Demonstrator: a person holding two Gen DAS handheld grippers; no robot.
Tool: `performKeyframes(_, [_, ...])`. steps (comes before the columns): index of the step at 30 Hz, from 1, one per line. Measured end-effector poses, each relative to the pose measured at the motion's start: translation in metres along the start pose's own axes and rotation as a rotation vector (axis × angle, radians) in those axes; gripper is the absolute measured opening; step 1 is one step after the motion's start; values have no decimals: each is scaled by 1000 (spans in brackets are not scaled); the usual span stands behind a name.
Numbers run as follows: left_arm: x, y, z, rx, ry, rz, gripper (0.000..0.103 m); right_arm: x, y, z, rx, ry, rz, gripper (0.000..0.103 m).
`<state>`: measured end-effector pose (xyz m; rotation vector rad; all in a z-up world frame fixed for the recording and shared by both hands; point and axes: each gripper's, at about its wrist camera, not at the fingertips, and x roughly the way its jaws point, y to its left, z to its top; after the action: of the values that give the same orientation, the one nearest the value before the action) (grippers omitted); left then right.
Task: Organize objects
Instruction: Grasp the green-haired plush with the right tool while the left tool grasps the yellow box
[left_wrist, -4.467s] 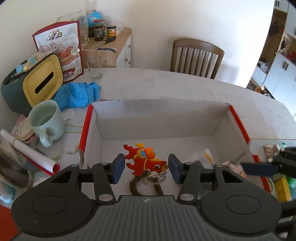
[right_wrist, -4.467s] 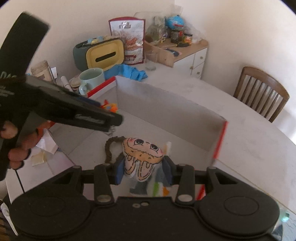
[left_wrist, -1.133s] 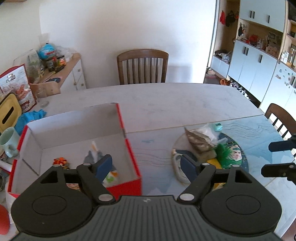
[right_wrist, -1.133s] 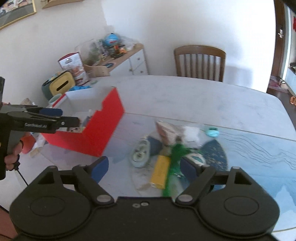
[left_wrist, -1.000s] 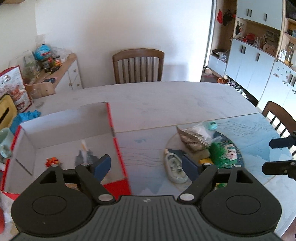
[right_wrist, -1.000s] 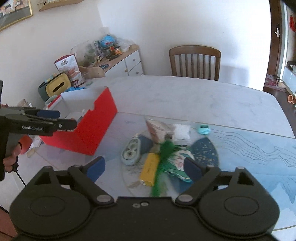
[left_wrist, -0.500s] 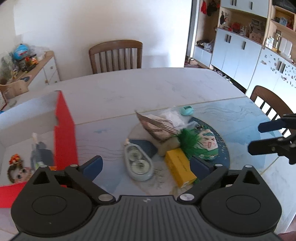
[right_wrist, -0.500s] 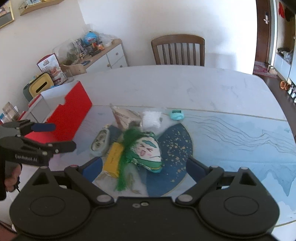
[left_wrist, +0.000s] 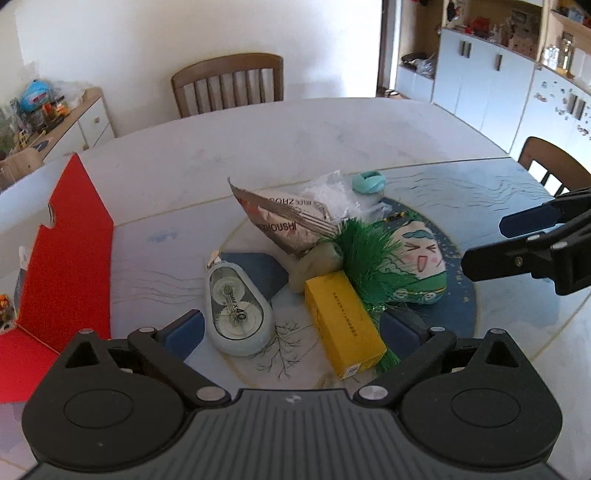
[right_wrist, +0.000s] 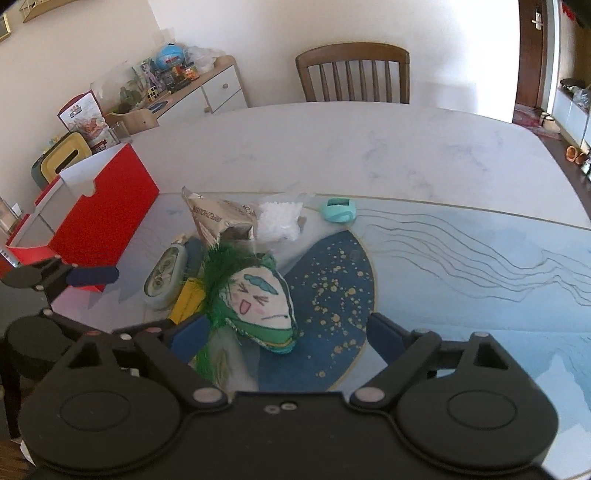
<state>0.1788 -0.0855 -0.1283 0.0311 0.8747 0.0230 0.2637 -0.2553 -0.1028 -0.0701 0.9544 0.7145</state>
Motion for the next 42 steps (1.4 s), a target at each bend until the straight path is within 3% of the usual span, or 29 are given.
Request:
performKeyframes(16, [11, -8, -5, -66, 41, 0, 102, 43, 5, 14, -33, 52, 91, 71])
performKeyframes(21, [12, -10, -4, -70, 48, 6, 102, 52, 8, 14, -60, 84, 107, 57])
performKeyframes(33, [14, -10, -2, -88, 40, 3, 102, 39, -13, 8, 1, 85, 166, 30])
performKeyframes(42, [21, -17, 3, -79, 50, -27, 101, 21, -44, 1, 41, 71, 152, 27])
